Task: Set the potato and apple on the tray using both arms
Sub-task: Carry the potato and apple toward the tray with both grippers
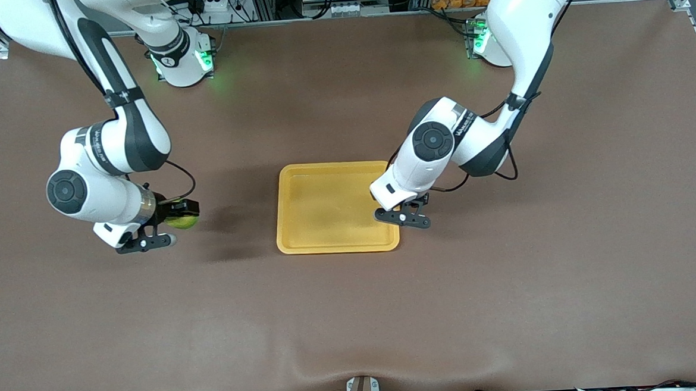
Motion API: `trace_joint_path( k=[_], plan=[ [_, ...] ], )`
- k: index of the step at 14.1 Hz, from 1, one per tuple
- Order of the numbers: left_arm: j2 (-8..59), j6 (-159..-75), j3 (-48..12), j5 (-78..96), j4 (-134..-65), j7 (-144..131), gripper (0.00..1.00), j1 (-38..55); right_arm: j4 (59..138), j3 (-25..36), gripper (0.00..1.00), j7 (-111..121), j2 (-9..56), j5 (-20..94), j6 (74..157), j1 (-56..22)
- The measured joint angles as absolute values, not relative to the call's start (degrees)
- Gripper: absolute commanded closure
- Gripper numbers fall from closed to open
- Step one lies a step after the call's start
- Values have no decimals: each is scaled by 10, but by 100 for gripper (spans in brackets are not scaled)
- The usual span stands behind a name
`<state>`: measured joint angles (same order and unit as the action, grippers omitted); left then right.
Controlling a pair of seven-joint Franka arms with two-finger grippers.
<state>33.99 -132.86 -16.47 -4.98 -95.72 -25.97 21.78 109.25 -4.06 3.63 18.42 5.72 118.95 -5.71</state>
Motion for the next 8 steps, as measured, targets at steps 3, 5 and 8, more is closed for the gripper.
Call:
trace_joint_path(
  k=[3, 5, 8],
  plan=[
    [353, -1329, -164, -67, -948, -303, 100, 230, 1076, -84, 100, 159, 184, 65, 1181, -58],
    [362, -1329, -163, -88, -944, -335, 100, 240, 1076, -107, 100, 203, 184, 65, 1181, -65],
    [375, -1329, -163, -128, -937, -382, 100, 256, 1076, -113, 100, 276, 185, 65, 1185, -98]
  ],
)
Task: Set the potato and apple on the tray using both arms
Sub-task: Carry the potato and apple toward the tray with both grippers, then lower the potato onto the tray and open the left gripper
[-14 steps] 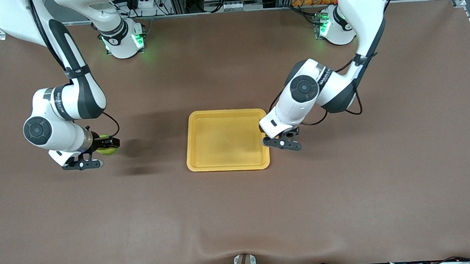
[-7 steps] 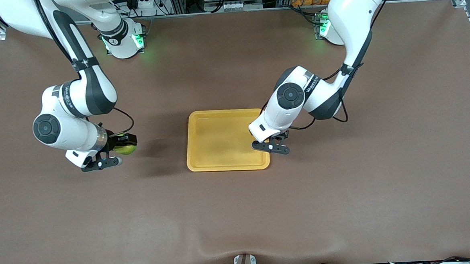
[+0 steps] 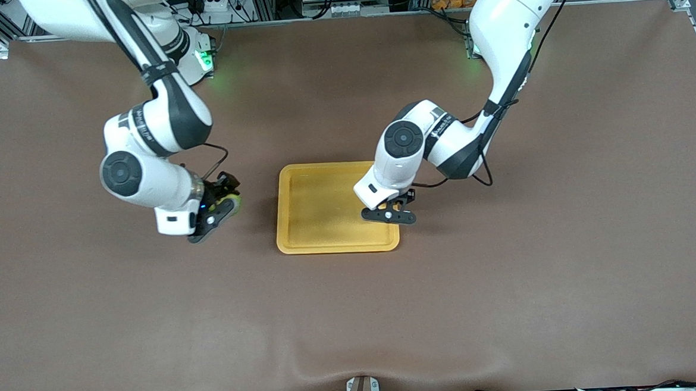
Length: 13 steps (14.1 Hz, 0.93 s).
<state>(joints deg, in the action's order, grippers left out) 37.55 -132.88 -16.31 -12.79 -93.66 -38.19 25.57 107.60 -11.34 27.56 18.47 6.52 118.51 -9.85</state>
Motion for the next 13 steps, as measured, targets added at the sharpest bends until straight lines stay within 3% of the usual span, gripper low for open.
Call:
trace_joint_path(
  k=[8, 13],
  plan=[
    [400, -1329, -156, -149, -915, -408, 100, 263, 1077, -116, 100, 637, 207, 81, 1263, -138],
    [411, -1330, -154, -150, -906, -454, 100, 264, 1082, -116, 100, 729, 209, 81, 1287, -188]
  ],
)
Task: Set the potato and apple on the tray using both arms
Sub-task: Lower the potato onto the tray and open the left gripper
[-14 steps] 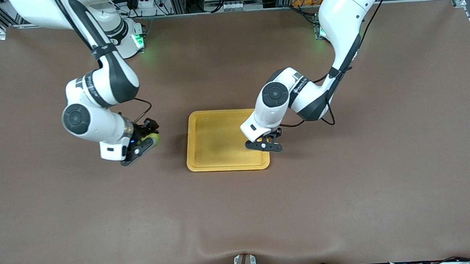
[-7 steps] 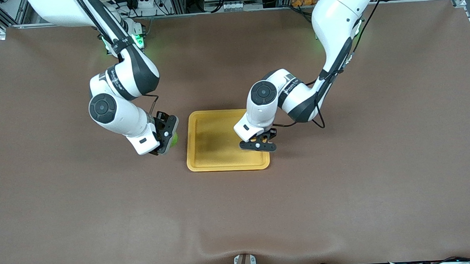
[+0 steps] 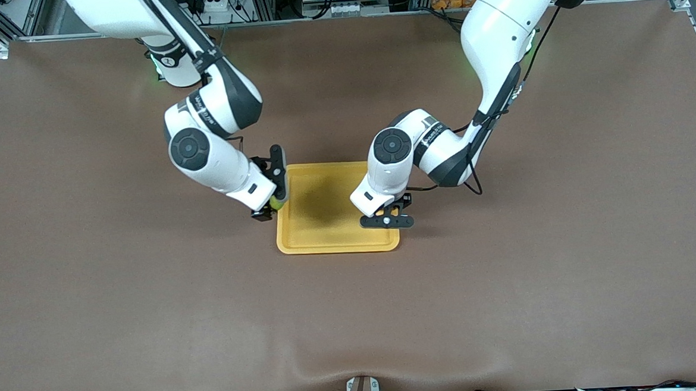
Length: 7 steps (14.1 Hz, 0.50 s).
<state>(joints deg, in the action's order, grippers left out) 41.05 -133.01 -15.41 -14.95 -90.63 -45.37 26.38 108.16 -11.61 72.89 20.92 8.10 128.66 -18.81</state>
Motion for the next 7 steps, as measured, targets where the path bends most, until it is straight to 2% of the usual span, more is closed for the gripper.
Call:
trace_joint_path(
  k=[3, 7],
  plan=[
    [418, -1330, -154, -150, -901, -461, 100, 264, 1112, -116, 100, 758, 211, 81, 1350, -200],
    [425, -1330, -154, -150, -899, -461, 91, 264, 1126, -114, 100, 762, 228, 81, 1405, -200]
  ],
)
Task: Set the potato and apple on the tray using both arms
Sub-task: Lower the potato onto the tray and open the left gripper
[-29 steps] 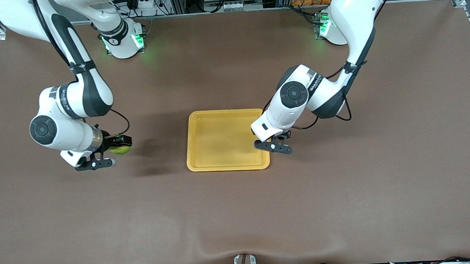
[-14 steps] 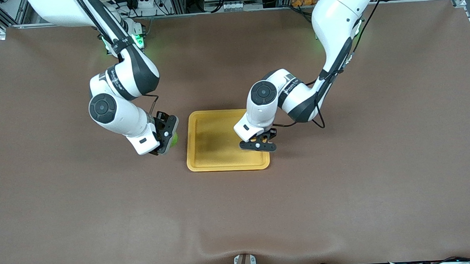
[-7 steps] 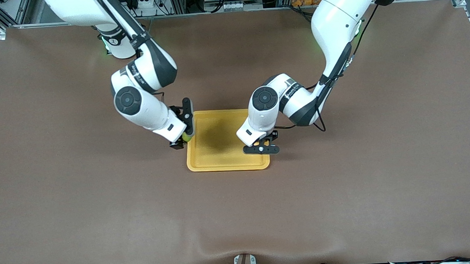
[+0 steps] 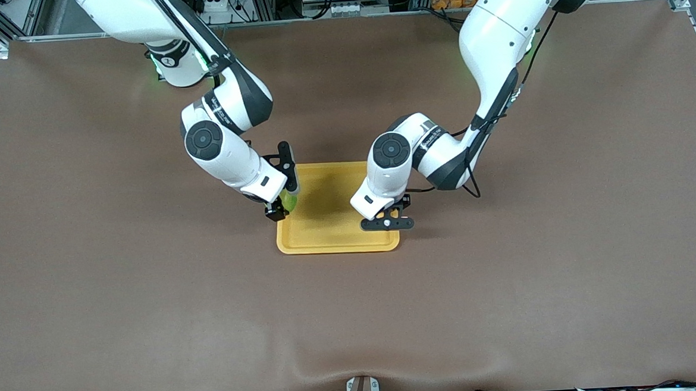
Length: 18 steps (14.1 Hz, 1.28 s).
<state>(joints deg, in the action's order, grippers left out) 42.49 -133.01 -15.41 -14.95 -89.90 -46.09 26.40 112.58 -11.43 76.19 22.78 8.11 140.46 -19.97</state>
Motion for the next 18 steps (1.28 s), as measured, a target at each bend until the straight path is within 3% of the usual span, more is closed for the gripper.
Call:
trace_joint_path(
  k=[1, 2, 3, 12, 18],
  plan=[
    [425, -1330, -154, -150, -899, -461, 78, 264, 1126, -114, 100, 762, 236, 83, 1410, -200],
    [425, -1330, -154, -150, -899, -461, 52, 264, 1126, -113, 100, 762, 245, 88, 1415, -200],
    [425, -1330, -154, -150, -899, -461, 2, 264, 1126, -114, 100, 762, 252, 91, 1422, -200],
    [422, -1330, -154, -150, -881, -461, 0, 262, 1127, -116, 100, 764, 279, 93, 1458, -219],
    [370, -1279, -152, -152, -873, -461, 0, 224, 1127, -113, 100, 772, 286, 94, 1483, -239]
  ],
)
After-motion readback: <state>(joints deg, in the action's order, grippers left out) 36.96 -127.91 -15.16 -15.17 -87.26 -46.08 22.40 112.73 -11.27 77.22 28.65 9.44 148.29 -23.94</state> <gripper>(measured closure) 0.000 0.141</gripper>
